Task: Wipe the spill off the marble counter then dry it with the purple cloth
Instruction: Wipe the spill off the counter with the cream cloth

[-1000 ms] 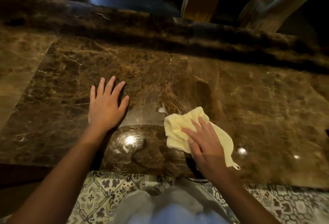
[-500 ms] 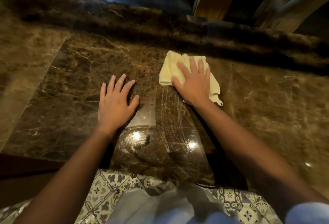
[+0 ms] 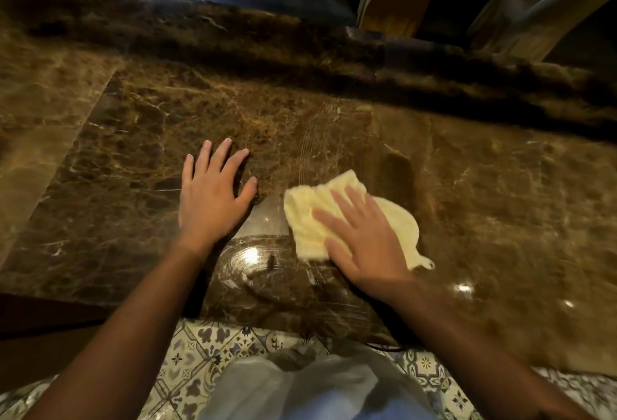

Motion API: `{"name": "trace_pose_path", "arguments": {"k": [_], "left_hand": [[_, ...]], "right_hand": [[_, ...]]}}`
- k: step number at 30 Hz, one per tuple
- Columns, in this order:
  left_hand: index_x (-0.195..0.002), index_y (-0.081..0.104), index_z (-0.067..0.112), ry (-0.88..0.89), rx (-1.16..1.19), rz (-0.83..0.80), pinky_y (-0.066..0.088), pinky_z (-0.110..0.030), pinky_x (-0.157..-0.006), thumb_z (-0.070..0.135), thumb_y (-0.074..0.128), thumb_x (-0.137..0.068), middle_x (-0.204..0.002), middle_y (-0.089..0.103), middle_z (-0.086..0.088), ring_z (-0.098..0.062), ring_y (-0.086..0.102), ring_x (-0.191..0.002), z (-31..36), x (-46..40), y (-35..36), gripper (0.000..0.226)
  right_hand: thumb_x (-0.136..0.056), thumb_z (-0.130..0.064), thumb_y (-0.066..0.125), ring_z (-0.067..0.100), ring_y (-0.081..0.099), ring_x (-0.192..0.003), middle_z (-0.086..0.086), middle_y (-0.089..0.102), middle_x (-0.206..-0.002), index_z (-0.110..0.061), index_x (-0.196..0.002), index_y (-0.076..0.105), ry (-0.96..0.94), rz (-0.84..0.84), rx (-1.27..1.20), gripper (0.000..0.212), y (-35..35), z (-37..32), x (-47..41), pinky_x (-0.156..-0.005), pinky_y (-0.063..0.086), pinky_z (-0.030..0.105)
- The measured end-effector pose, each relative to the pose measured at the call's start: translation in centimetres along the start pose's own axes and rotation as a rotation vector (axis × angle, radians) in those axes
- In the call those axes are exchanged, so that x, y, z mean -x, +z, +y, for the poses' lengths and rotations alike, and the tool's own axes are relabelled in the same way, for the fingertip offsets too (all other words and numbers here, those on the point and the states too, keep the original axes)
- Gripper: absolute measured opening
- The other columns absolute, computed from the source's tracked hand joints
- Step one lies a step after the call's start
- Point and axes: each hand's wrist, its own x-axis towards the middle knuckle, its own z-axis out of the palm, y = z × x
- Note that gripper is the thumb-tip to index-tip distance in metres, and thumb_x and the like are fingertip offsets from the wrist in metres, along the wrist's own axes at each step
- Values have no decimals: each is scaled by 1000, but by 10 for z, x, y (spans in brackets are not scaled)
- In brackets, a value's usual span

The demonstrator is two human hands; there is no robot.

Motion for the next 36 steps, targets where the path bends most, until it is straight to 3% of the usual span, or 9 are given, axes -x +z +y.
{"name": "trace_pose_path", "arguments": {"k": [4,10,13,16,19,26,29,32,36], "left_hand": [[-152,43,29,-7,-2,-1,11,-53,-127,55,38,-98,-166,34,-3,-28,19,-157,0,-2,0,60],[-151,43,29,-1,-5,1,12,-54,-127,56,38,-97,-166,34,-3,-28,19,-157,-1,-2,2,61],[-148,46,28,-4,5,19,13,-54,-127,55,41,-96,-164,37,-3,-28,21,-157,-1,-2,2,59],[-147,47,27,-8,14,25,14,-53,-126,55,42,-96,-163,38,-3,-28,22,-156,0,-1,-1,58],[-147,47,27,-8,26,20,14,-53,-126,55,42,-96,-163,38,-3,-28,23,-156,1,-1,-2,58],[-149,44,29,-15,38,-4,11,-53,-127,58,37,-95,-165,35,-2,-28,20,-157,-2,0,-1,62],[-150,44,28,-10,31,-8,11,-54,-127,56,38,-96,-165,35,-3,-29,19,-157,-2,-2,0,61],[-150,43,27,-6,34,-3,11,-54,-127,54,42,-98,-165,35,-4,-29,19,-157,-3,-2,0,58],[-150,44,27,-10,35,3,11,-54,-127,51,48,-99,-165,35,-4,-29,19,-157,-1,-2,-1,56]], "right_hand": [[-100,-54,38,23,5,-159,-2,20,-169,-42,-152,38,84,-32,72,53,-8,21,29,-125,8,56],[-94,-60,40,31,9,-157,5,21,-169,-38,-153,36,408,108,116,63,-35,73,-62,-126,8,52],[-89,-54,43,31,21,-154,6,32,-165,-35,-148,46,488,145,46,62,-42,83,-128,-126,14,51],[-84,-42,48,29,41,-142,5,55,-148,-29,-130,66,494,224,-152,50,-50,70,-178,-121,26,50],[-89,-28,58,25,44,-140,2,57,-147,-30,-119,72,405,195,-274,34,-45,46,-193,-117,32,43],[-82,-27,58,21,41,-147,4,54,-151,-29,-113,76,88,45,-401,36,-16,-5,-62,-120,33,45],[-84,-22,61,15,34,-151,-3,51,-153,-31,-119,74,-106,-44,-297,38,-11,5,15,-124,26,46],[-93,-32,63,17,21,-156,-5,38,-162,-38,-138,60,-53,-43,-118,46,-26,41,44,-126,15,51],[-97,-57,41,23,9,-158,0,24,-168,-42,-151,41,183,18,64,56,-37,68,25,-126,11,55]]}}
